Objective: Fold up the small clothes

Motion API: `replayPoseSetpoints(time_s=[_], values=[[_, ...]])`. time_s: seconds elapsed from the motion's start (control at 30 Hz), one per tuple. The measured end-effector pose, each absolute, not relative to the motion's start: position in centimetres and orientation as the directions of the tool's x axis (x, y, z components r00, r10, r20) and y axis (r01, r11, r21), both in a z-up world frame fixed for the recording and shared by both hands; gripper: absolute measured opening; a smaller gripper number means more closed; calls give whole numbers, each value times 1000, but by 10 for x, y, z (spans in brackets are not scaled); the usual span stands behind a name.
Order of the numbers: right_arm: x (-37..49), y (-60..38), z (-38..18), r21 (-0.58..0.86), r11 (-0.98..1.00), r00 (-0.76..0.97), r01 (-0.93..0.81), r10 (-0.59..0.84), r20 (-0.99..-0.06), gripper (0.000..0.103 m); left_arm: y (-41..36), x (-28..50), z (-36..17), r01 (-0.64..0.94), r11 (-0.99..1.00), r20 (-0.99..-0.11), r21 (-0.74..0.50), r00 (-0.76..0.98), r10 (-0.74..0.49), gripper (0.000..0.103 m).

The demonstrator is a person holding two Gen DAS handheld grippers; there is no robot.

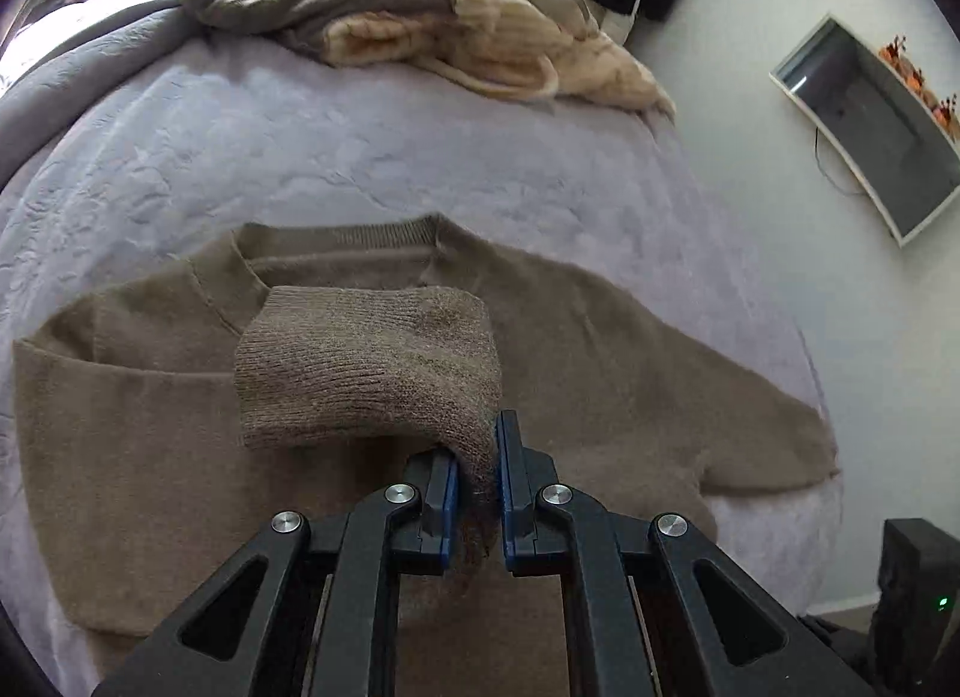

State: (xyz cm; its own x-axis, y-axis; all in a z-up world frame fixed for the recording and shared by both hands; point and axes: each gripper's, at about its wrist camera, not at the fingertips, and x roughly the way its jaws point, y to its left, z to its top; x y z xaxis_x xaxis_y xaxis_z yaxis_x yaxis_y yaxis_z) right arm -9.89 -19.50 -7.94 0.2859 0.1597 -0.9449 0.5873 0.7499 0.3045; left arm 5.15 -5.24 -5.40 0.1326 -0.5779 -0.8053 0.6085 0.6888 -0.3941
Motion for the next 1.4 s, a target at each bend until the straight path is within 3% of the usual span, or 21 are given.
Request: replayPoseSetpoints(time_s=[0.07,0.13,0.17,0.2,0.37,0.5,0.67,0.83,0.9,0.93,0.97,1.0,1.1,1.23,1.3,1.37,1.4], values=[[-106,-204,-88,295,735,273,610,155,-949,102,-62,45,-67,623,703,-840,-344,131,-526,11],[-109,-210,-93,288,725,263,625,152,-953,102,-66,49,-77,632,724,-874,-276,149,-463,30],[-110,-213,-94,283,724,259,629,148,-954,102,-65,46,-76,632,738,-884,-236,175,-433,51],[-109,-215,-95,279,724,257,631,144,-956,102,-60,45,-72,627,751,-885,-206,208,-416,64],[-88,-217,-88,251,761,268,598,105,-958,102,-10,53,-38,612,771,-871,-174,270,-411,64],[-41,-194,-71,144,875,297,461,0,-955,102,49,98,-36,522,841,-881,-140,323,-347,64],[31,-139,-64,-89,977,353,195,-154,-923,102,119,174,-75,321,940,-940,-114,272,-207,64],[89,-96,-94,-382,924,376,5,-355,-856,102,139,209,-114,233,949,-958,-211,144,-248,64],[104,-95,-113,-481,877,336,-16,-448,-829,95,140,212,-118,230,944,-953,-237,131,-271,64],[109,-99,-120,-504,863,313,-18,-474,-823,77,140,213,-117,234,941,-950,-244,136,-280,60],[110,-104,-121,-492,870,298,-16,-465,-833,35,141,213,-115,242,934,-942,-261,145,-301,26],[114,-113,-119,-423,906,283,-3,-405,-870,9,143,214,-113,241,925,-934,-294,135,-332,9],[102,-156,-84,-124,978,378,168,-180,-908,10,156,215,-106,209,916,-912,-342,159,-377,9],[54,-237,-72,290,869,537,401,34,-843,12,181,211,-110,180,893,-884,-412,159,-439,9],[26,-275,-102,458,723,551,517,128,-824,22,190,213,-113,156,886,-874,-437,160,-459,9],[1,-299,-132,502,589,518,633,160,-841,52,198,213,-112,146,881,-869,-449,159,-469,9],[-13,-308,-141,558,520,554,646,183,-812,51,203,214,-112,149,880,-867,-451,159,-472,9]])
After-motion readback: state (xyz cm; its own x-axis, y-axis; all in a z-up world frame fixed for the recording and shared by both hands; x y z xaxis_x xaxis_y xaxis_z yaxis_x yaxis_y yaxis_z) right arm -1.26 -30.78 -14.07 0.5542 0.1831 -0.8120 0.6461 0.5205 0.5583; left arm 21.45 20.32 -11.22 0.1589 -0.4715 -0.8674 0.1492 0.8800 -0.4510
